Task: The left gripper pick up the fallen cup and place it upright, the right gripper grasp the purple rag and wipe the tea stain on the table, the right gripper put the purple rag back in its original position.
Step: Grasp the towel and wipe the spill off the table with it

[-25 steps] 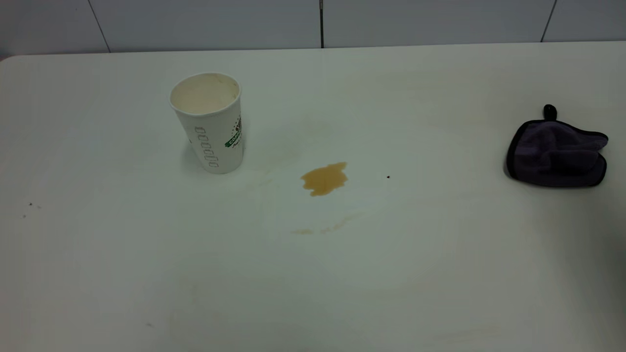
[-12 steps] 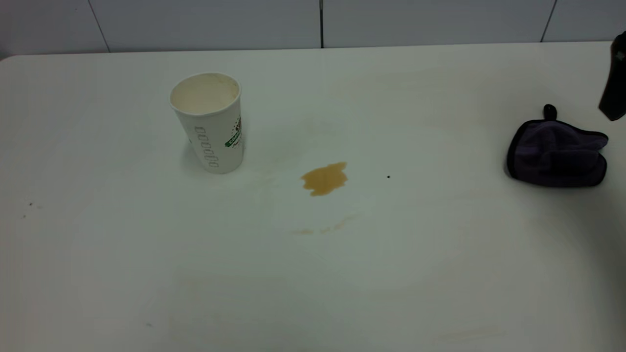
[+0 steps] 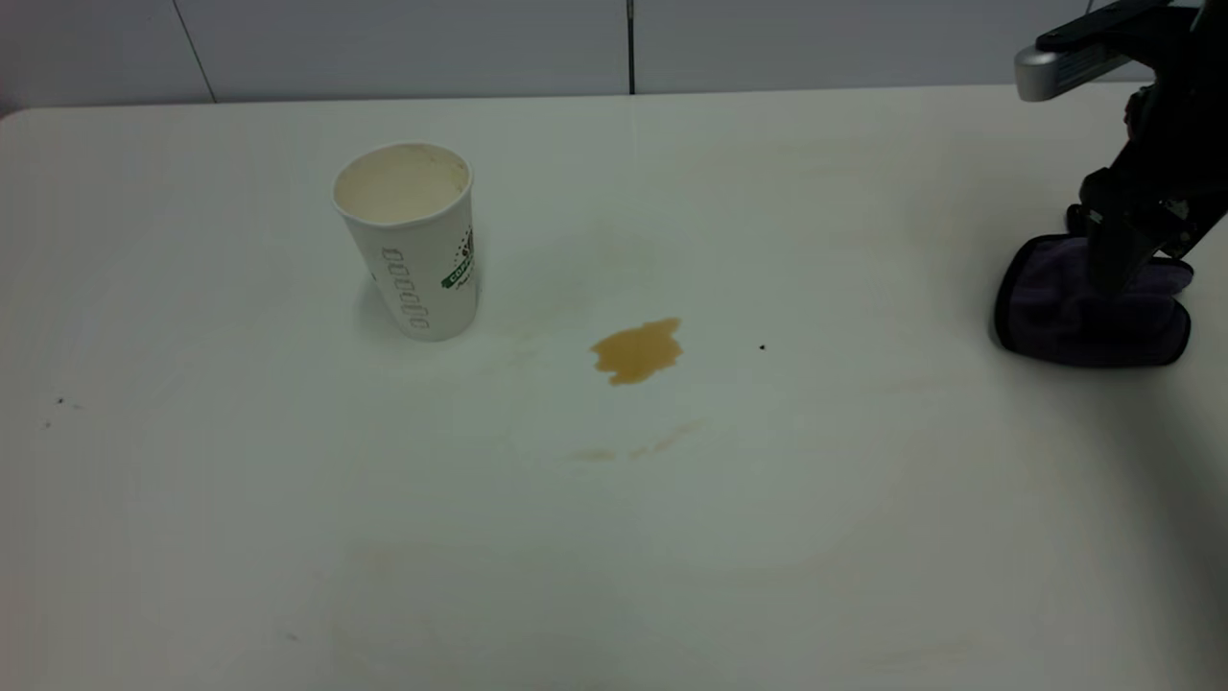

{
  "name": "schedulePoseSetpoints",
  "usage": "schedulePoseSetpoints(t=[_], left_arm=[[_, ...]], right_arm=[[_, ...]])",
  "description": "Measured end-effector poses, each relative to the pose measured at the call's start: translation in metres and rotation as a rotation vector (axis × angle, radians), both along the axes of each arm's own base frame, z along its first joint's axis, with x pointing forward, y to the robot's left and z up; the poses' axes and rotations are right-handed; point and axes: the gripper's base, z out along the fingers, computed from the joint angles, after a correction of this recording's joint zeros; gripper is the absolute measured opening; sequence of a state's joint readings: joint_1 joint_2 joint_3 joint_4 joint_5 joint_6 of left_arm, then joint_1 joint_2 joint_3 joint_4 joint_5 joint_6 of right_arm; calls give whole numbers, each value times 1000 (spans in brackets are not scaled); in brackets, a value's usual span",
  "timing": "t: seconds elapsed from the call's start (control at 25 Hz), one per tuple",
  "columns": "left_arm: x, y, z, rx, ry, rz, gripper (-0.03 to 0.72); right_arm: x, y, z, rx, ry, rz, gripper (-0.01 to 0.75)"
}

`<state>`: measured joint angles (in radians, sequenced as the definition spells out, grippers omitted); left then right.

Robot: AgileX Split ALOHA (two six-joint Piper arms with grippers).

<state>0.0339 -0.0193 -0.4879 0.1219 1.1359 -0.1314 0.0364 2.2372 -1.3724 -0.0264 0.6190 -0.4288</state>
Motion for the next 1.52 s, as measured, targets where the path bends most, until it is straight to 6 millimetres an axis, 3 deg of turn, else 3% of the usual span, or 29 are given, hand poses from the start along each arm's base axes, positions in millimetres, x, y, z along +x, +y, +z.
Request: schedulePoseSetpoints(t=[0.44, 0.88, 1.08, 1.36, 1.52], left_arm=[[0, 0, 0, 0, 0, 0, 313], [0, 0, 0, 0, 0, 0, 313], [0, 0, 0, 0, 0, 0, 313], [0, 0, 0, 0, 0, 0, 313], [0, 0, 0, 1, 0, -1, 313]], right_arm=[[59, -4, -42, -13, 12, -278, 612], [64, -18, -72, -31, 127, -362, 572], [64, -16, -77, 3, 147, -391, 456], [63, -9, -80, 110, 181, -434, 102], [66, 14, -78, 171, 192, -388, 88]])
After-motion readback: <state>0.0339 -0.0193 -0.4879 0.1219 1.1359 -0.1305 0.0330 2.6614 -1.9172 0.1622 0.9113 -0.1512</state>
